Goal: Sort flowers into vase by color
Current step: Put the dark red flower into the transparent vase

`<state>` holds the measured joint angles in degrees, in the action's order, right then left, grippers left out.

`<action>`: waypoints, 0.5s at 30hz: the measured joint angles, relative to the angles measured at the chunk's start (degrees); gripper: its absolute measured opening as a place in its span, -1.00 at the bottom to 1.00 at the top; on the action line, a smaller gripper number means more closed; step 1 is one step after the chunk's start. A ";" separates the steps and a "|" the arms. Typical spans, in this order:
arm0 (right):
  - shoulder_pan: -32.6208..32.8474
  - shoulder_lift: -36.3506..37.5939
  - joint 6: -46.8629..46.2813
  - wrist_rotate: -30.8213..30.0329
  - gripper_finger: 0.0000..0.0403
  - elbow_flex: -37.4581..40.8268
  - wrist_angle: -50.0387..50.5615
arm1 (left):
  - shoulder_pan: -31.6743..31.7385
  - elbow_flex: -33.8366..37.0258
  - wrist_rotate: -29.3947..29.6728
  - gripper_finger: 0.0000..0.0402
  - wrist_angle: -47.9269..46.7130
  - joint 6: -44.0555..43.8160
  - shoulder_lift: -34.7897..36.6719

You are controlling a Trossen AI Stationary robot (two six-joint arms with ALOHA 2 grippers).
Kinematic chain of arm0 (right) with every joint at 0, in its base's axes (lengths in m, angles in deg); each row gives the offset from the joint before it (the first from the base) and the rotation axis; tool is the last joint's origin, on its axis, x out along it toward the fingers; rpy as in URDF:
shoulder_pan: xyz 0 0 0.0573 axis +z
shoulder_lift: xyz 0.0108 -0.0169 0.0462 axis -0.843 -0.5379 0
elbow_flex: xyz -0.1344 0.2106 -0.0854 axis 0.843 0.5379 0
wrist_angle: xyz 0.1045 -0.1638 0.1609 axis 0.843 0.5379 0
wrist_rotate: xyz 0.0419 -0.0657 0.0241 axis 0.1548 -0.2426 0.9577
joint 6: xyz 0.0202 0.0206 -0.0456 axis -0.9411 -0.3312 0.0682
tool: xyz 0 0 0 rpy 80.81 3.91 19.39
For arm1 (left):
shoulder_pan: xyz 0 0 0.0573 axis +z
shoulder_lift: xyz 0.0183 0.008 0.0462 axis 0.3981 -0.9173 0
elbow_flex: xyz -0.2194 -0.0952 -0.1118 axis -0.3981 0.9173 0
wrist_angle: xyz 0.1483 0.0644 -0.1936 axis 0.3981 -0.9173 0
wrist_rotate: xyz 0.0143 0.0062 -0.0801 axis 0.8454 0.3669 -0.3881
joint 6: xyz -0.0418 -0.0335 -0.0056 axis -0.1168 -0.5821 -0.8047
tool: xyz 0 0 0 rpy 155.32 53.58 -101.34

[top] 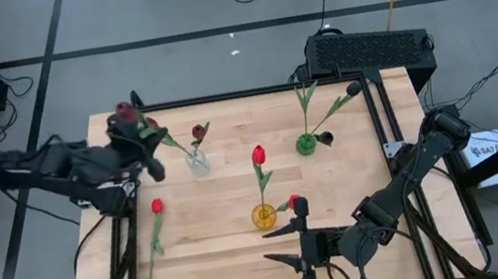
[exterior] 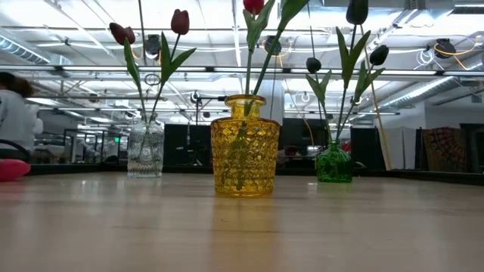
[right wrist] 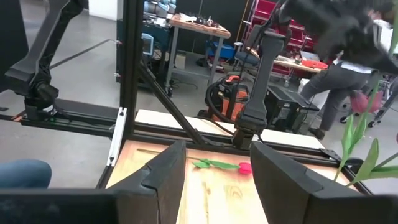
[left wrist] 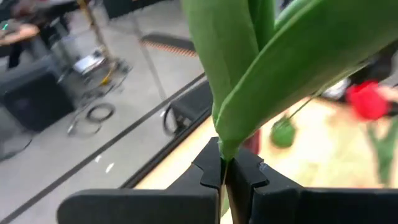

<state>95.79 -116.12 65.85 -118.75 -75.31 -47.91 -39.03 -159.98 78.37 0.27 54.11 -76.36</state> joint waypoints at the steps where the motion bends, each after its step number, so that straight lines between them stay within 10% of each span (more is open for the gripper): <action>1: 0.00 -0.01 0.20 0.00 -0.14 0.00 0.00 | 0.91 0.67 -0.16 -0.95 -0.67 -1.06 -0.33; 15: 0.02 -0.03 0.89 0.03 -0.14 0.00 0.00 | 9.95 10.16 -1.23 -0.95 3.66 -8.44 -3.47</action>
<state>95.81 -116.15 66.73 -118.72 -75.31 -47.91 -29.08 -149.82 77.14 3.93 45.67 -79.83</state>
